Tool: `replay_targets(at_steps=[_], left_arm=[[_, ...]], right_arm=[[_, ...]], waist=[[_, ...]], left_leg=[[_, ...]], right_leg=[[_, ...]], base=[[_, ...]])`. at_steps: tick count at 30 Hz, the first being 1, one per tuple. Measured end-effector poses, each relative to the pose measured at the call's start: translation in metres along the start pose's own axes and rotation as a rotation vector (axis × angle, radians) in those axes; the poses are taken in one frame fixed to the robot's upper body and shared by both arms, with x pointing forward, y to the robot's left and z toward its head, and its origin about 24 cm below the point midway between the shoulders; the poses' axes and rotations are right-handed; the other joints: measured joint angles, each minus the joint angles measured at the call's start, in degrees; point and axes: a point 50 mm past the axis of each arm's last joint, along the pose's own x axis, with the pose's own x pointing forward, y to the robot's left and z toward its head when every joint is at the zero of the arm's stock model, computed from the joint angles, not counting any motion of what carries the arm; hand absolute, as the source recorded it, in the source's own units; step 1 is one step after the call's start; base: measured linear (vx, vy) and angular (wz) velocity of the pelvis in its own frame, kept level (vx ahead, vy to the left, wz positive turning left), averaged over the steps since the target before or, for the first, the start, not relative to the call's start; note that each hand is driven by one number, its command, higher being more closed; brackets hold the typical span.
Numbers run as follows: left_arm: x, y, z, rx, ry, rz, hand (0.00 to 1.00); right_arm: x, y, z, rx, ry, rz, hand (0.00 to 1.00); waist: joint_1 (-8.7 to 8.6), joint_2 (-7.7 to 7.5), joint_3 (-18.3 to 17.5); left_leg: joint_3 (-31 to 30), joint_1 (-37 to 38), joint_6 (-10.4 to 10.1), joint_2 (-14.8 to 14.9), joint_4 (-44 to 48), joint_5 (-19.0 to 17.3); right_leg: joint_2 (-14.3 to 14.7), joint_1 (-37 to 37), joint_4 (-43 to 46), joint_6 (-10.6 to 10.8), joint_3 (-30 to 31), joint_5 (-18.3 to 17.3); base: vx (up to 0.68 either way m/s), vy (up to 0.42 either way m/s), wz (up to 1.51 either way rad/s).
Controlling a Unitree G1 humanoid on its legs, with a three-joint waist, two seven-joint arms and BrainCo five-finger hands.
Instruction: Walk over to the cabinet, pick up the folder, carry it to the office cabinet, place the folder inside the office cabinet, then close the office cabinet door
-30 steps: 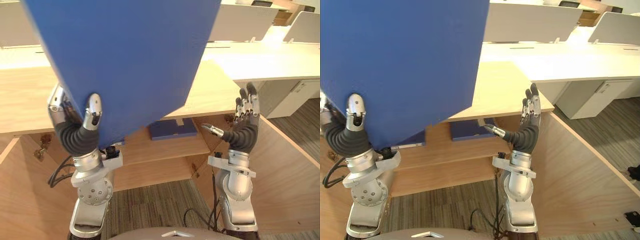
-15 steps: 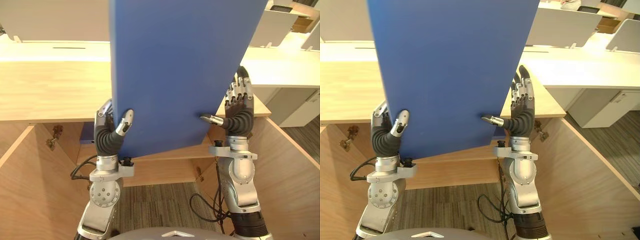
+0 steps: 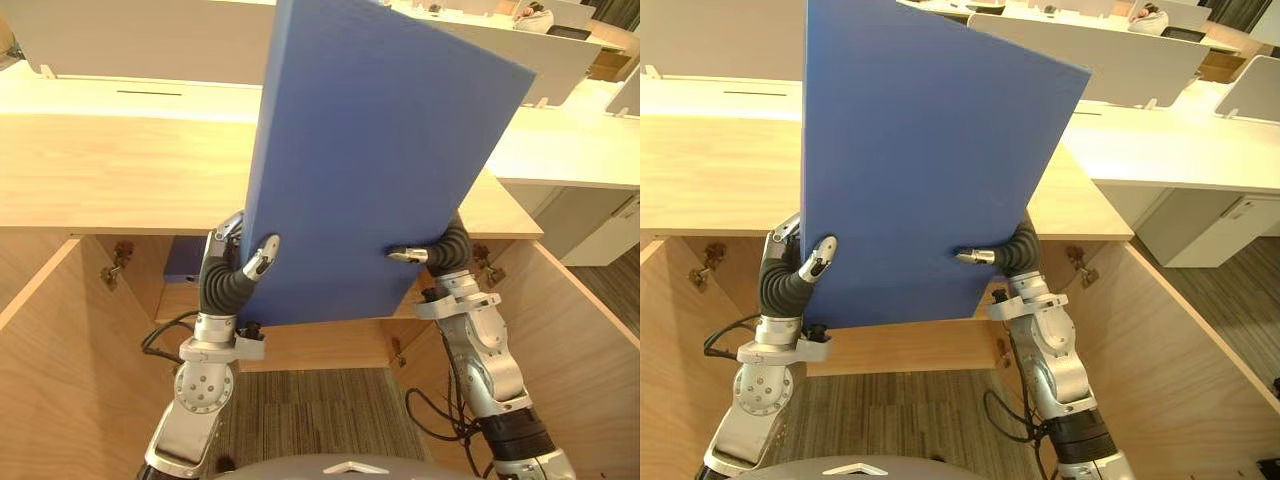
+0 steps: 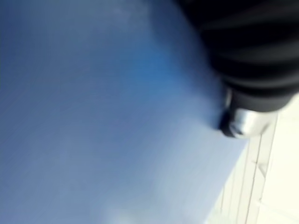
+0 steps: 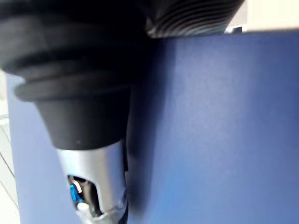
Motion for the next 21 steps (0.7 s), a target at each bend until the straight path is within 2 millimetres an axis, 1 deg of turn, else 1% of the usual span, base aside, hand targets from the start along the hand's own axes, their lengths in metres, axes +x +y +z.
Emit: replay_targets(at_steps=[4,8,12,13,16,21], left_arm=[[0.0,0.005,0.001,0.028,-0.017,-0.013,1.0],[-0.001,0.011,-0.003,0.064,-0.009,-0.025,1.0],[0.0,0.014,-0.005,0.083,-0.005,-0.021,1.0],[0.0,0.014,-0.006,0.085,-0.005,-0.02,0.0],[0.0,0.018,-0.01,0.098,0.011,-0.002,0.0],[0.0,0.023,-0.013,0.107,0.027,0.045,0.0]], right_arm=[[-0.003,-0.001,-0.004,0.008,0.058,0.067,1.0],[-0.005,0.0,-0.013,0.029,0.117,0.104,1.0],[-0.005,0.003,-0.014,0.047,0.117,0.108,1.0],[-0.005,0.003,-0.014,0.052,0.114,0.106,1.0],[-0.003,0.008,-0.016,0.086,0.087,0.088,1.0],[0.0,0.015,-0.018,0.087,0.048,0.054,1.0]], waist=[[0.16,-0.02,-0.02],[0.41,0.0,-0.15],[0.42,-0.09,-1.01],[0.48,-0.15,-1.35],[0.49,-0.02,-1.87],[0.49,0.13,-1.97]], left_leg=[[-0.54,-0.2,0.0,0.02,0.0,0.23],[-0.58,-0.34,-0.02,0.08,-0.01,0.36],[-0.74,-0.97,0.04,0.08,0.0,0.52],[-0.74,-1.08,0.04,0.09,-0.01,0.54],[-0.74,-1.1,0.01,0.11,0.0,0.6],[-0.74,-1.09,0.02,0.12,0.0,0.7]], right_leg=[[0.01,0.06,-0.24,-0.14,-0.5,0.1],[0.07,0.03,-0.5,-0.19,-0.54,-0.11],[0.09,-0.44,-0.66,-0.4,-0.58,-0.08],[0.11,-0.56,-0.67,-0.46,-0.57,-0.03],[0.14,-0.6,-0.63,-0.58,-0.58,0.05],[0.14,-0.66,-0.52,-0.5,-0.6,-0.01]], base=[[-0.02,0.003,0.06],[0.0,0.0,0.0],[0.0,0.0,0.0],[0.0,0.0,0.0],[0.0,0.0,0.0],[0.0,0.0,0.0]])
